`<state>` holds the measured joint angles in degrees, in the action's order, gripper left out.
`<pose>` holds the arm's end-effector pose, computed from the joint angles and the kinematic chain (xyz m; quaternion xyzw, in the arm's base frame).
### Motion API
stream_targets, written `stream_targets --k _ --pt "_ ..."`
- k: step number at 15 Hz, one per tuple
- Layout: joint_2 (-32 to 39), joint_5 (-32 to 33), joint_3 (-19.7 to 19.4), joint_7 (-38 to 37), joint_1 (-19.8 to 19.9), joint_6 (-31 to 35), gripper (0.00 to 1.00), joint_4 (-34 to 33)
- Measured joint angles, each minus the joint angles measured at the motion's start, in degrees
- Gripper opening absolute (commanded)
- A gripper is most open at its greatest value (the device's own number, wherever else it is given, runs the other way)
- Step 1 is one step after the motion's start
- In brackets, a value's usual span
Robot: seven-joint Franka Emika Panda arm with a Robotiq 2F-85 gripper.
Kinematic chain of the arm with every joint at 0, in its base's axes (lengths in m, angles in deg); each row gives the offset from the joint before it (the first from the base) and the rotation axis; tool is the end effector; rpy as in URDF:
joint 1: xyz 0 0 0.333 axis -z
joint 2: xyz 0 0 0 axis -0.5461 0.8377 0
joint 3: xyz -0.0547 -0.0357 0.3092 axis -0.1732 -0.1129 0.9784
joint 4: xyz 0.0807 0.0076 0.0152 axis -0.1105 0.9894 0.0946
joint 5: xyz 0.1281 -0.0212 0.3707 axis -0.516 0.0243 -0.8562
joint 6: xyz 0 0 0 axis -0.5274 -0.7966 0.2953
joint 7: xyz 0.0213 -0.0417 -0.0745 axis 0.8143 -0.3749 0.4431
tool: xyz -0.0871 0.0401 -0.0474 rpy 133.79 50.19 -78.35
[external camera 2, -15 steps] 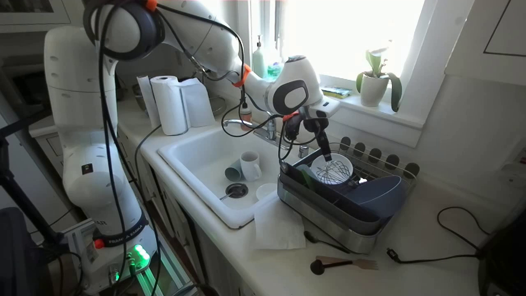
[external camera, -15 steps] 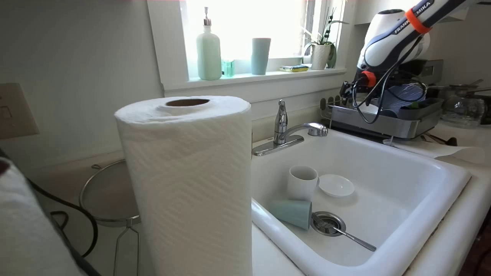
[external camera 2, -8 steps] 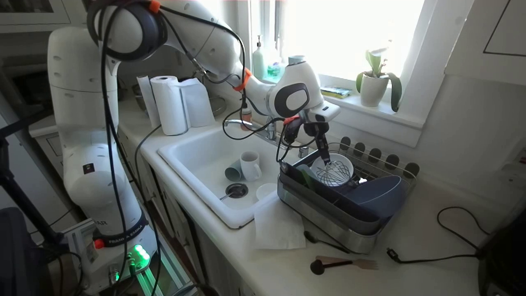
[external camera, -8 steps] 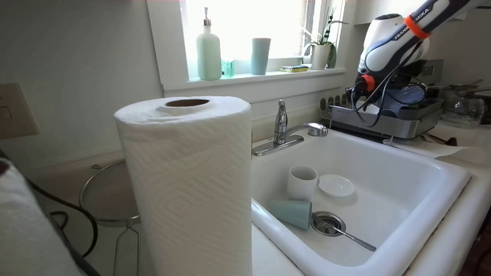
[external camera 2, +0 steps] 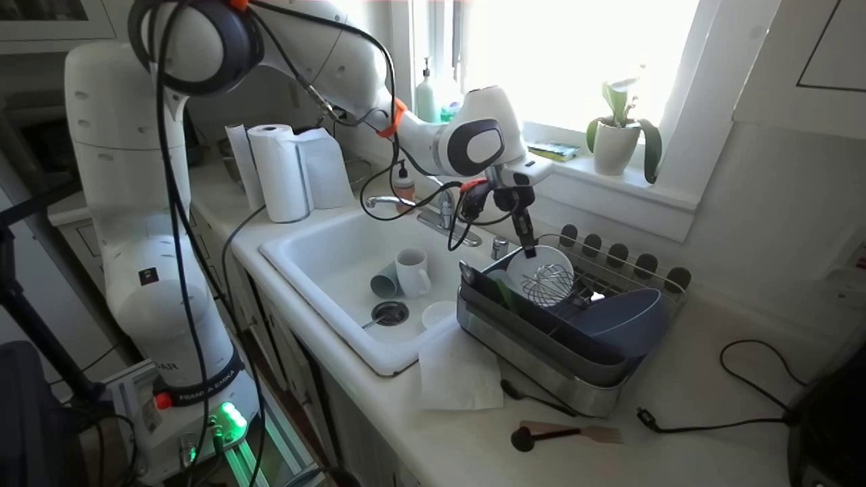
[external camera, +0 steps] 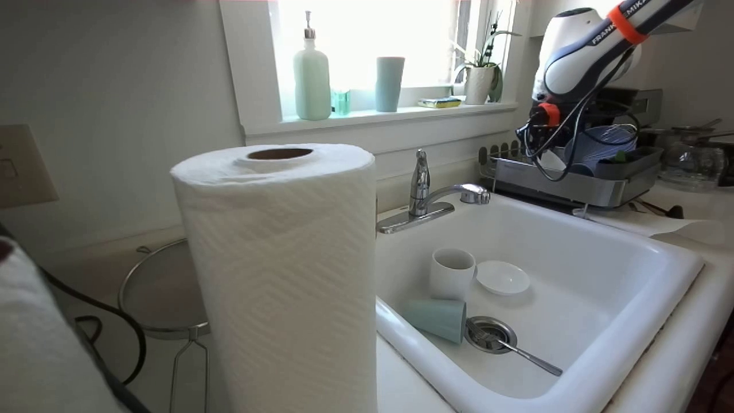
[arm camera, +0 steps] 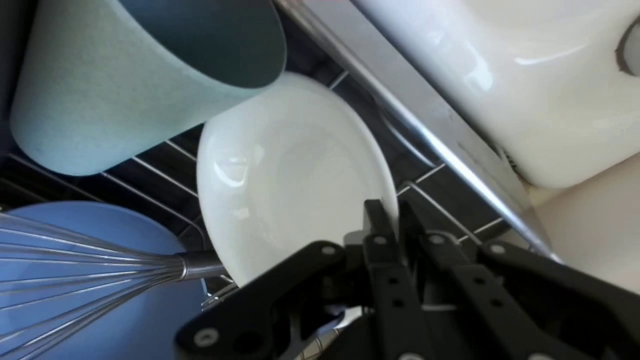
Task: Remove the white plate from the drying rack and put it on the counter
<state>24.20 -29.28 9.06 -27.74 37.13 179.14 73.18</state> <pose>0.5763 -0.2249 0.3887 0.8917 -0.4088 0.1612 0.1088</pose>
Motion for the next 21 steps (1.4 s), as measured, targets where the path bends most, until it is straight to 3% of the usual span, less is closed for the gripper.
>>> stream_targets --k 5,12,16,21 --pt "-5.22 4.67 2.28 0.65 -0.91 -4.58 0.02 -0.35" --pt "-17.16 8.85 7.7 4.5 -0.67 -27.55 0.02 -0.53" --pt "-24.93 10.11 9.67 9.35 1.12 -37.96 0.02 0.4" --pt "-35.31 12.69 9.91 20.86 4.79 -42.04 0.02 8.18"
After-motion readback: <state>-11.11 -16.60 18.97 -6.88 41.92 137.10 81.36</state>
